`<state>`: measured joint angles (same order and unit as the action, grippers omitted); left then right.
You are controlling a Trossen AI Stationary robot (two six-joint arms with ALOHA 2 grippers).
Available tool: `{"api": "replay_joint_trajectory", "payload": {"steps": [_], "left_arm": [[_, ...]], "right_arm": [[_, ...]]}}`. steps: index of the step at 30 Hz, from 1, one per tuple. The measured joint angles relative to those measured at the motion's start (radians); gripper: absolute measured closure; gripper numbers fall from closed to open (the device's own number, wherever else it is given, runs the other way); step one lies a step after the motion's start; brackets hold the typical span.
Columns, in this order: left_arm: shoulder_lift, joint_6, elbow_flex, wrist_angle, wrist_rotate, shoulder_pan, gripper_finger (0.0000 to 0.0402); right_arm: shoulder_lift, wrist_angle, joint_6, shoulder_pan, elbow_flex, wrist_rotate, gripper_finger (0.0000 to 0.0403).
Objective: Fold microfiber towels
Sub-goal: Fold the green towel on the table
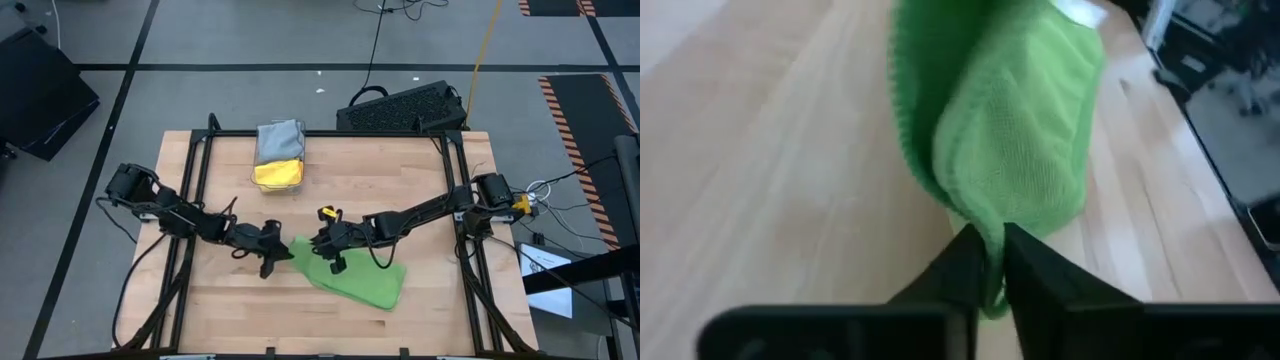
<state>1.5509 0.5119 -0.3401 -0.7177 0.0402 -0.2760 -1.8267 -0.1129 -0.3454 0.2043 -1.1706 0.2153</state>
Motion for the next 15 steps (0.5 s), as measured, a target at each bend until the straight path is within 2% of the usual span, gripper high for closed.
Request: {"api": "replay_joint_trajectory", "payload": {"steps": [3, 6, 15], "left_arm": [[0.000, 0.051, 0.000, 0.005, 0.005, 0.000, 0.0374], [0.000, 0.103, 0.000, 0.008, 0.007, -0.005, 0.0366], [0.000, 0.125, 0.000, 0.014, 0.094, -0.028, 0.0262]], "right_arm": [[0.000, -0.014, 0.000, 0.001, 0.000, -0.002, 0.0403], [0.000, -0.024, -0.008, 0.001, 0.000, -0.002, 0.0403], [0.000, -0.041, -0.011, 0.001, 0.000, 0.021, 0.0403]]}}
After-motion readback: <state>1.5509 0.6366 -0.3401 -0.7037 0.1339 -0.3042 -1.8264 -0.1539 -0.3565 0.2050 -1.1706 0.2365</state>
